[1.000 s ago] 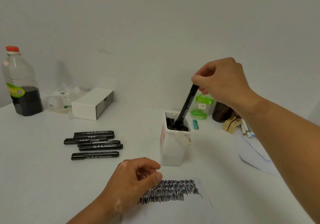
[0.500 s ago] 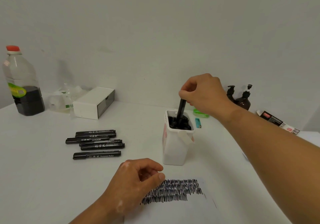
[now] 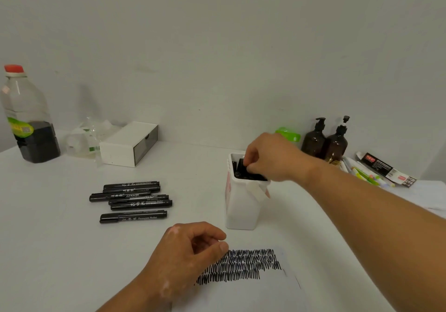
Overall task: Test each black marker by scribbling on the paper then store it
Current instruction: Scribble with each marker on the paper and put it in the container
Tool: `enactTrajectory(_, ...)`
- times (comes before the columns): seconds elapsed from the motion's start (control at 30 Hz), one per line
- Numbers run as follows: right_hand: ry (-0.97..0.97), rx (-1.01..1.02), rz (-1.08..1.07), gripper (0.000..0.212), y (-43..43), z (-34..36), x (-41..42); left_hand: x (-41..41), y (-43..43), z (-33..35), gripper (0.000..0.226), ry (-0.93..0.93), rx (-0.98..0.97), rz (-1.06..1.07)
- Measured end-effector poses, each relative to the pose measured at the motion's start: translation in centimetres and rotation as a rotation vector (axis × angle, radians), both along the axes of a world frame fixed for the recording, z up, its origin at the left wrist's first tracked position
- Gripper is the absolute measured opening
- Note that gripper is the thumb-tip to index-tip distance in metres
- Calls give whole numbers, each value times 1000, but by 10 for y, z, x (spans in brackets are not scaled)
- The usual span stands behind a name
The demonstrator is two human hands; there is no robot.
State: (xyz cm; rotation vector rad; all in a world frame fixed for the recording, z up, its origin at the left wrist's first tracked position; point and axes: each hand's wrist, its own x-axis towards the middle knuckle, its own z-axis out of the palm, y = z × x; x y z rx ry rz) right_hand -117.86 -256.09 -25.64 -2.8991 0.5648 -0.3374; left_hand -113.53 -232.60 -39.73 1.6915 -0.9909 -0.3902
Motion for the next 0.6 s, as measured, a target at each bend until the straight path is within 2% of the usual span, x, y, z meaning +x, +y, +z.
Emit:
enactTrajectory(0.43,-52,125,-29,13,-3,-6,-3,5,-1,-4,7,-6,14,32)
enactTrajectory(0.6,-245,154,-66,10,-1,7,-28,7,0,-5,8,-44,26,43)
